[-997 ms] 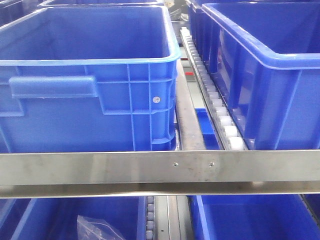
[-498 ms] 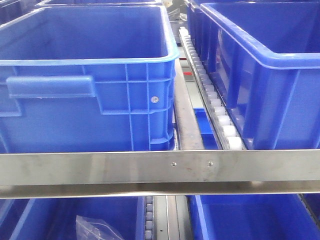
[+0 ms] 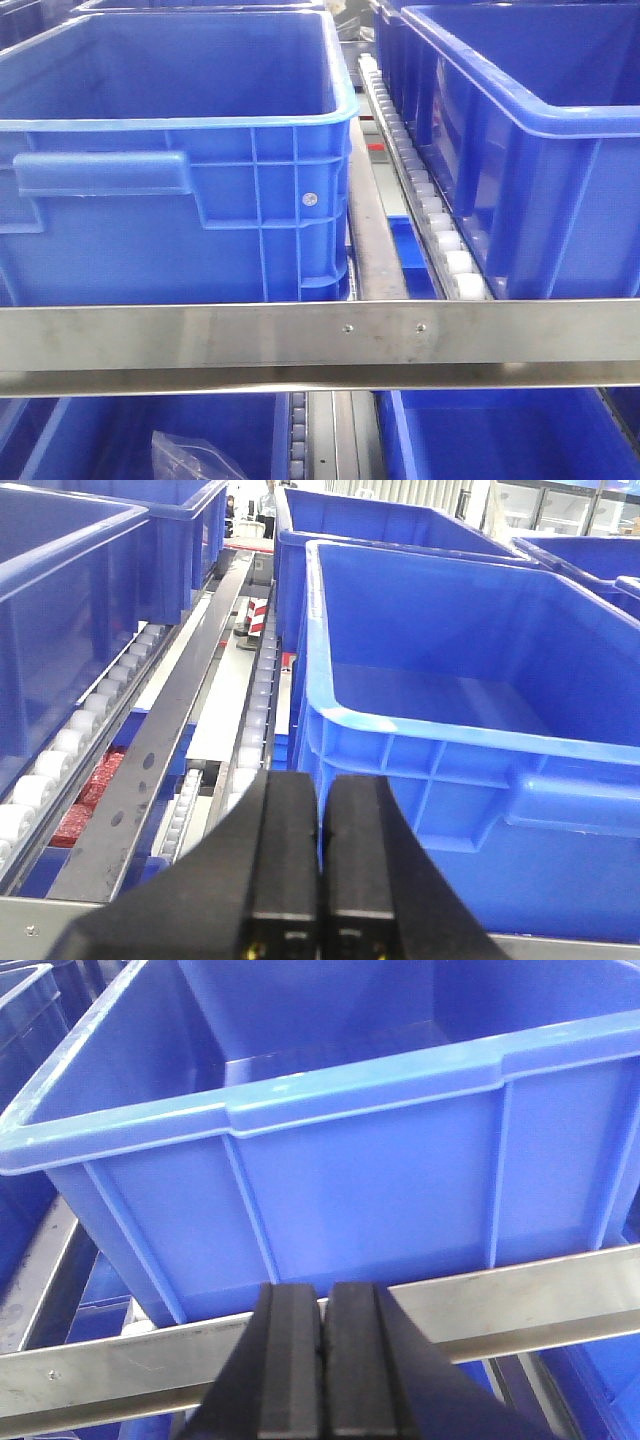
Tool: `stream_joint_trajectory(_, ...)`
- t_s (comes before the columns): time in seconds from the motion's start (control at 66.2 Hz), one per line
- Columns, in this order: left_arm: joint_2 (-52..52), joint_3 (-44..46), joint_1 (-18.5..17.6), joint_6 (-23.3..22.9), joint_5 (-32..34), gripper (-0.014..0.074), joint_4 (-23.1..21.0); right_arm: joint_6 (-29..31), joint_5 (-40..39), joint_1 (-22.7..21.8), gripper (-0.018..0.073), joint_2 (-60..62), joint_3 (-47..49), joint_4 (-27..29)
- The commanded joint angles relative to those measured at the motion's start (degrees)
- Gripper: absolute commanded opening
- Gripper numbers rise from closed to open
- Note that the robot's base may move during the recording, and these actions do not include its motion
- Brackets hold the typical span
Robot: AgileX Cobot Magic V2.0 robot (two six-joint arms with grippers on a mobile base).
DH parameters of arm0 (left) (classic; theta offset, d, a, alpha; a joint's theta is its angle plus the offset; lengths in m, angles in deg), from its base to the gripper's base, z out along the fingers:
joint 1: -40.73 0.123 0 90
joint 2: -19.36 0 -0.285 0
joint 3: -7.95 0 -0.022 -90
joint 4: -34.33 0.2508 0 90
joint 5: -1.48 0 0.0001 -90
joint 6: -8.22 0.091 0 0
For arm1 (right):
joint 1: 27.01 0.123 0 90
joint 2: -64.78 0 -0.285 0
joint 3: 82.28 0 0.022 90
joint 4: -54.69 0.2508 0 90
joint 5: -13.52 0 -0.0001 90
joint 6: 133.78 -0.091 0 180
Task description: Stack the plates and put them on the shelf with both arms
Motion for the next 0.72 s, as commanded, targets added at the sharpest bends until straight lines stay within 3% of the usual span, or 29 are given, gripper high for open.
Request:
stream_joint_trajectory(0.0, 1.3, -0.2, -0.3, -0.3, 5.5, 0.0087, -0.5, 0.3, -4.5, -0.1, 0.0057, 1.0, 0.0, 0.4)
stream_joint_trajectory(0.71, 1.3, -0.2, -0.3, -0.3, 5.5, 0.0087, -0.5, 0.3, -4.5, -0.1, 0.0057, 1.0, 0.0, 0.4)
